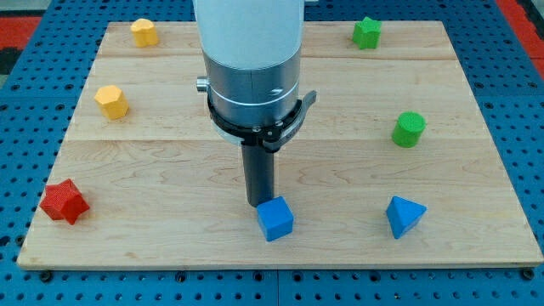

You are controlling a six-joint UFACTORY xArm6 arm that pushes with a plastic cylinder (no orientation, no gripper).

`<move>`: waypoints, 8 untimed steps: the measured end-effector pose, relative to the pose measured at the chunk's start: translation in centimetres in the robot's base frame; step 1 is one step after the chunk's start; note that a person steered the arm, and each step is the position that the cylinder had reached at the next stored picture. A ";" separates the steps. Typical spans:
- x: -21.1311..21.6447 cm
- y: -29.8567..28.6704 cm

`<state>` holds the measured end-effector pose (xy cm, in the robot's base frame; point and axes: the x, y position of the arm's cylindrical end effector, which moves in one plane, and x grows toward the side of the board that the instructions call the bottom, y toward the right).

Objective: Move the yellow hexagon closer to the yellow heart

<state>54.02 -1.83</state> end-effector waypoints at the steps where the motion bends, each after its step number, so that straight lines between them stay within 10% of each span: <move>1: 0.1 -0.1; 5: -10.3 -25.4; 8: -14.7 -20.3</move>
<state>39.32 -22.18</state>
